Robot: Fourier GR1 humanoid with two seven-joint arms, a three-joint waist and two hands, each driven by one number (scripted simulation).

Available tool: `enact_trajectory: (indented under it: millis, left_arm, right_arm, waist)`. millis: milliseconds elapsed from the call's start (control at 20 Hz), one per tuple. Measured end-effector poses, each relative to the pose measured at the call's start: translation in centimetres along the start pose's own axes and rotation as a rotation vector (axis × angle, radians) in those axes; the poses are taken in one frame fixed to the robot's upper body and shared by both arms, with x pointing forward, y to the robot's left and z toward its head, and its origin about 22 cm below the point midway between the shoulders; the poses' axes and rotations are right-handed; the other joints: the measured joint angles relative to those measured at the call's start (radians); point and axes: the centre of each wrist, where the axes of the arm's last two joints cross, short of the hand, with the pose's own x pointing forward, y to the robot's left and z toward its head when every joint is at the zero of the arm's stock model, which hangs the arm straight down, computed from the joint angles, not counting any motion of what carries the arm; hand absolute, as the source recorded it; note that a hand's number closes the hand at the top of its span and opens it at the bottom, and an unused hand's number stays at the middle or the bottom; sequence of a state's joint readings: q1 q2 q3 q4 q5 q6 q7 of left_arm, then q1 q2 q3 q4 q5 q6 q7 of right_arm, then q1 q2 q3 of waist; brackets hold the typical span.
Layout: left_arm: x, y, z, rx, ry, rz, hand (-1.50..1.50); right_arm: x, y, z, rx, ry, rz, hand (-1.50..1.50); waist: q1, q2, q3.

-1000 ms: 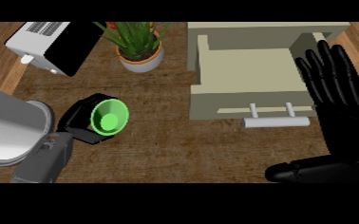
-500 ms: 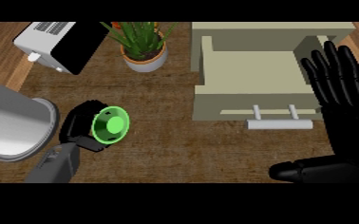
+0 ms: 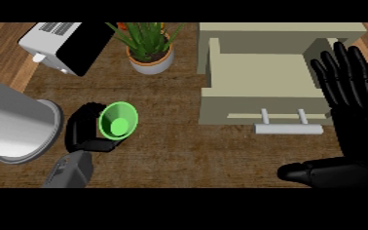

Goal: Pick up the cup, place it into the drawer and close the drawer

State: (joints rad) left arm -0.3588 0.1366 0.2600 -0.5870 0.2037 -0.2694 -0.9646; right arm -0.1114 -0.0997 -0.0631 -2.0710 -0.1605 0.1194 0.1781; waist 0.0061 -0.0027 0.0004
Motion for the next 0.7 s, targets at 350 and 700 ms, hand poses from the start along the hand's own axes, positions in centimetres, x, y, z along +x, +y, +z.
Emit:
enact_trajectory:
  millis: [350, 700]
  left_arm:
    - [2.4, -3.7, -2.7, -0.120, -0.079, 0.040, 1.50]
    - [7.6, -8.9, -6.3, -0.221, -0.106, 0.088, 1.50]
  right_arm:
    - [0.3, -0.2, 1.1, -0.006, 0.008, 0.001, -1.50]
    - [0.5, 0.0, 1.2, -0.003, 0.013, -0.005, -1.50]
  waist:
    - [0.001, -0.002, 0.001]
    - [0.001, -0.002, 0.000]
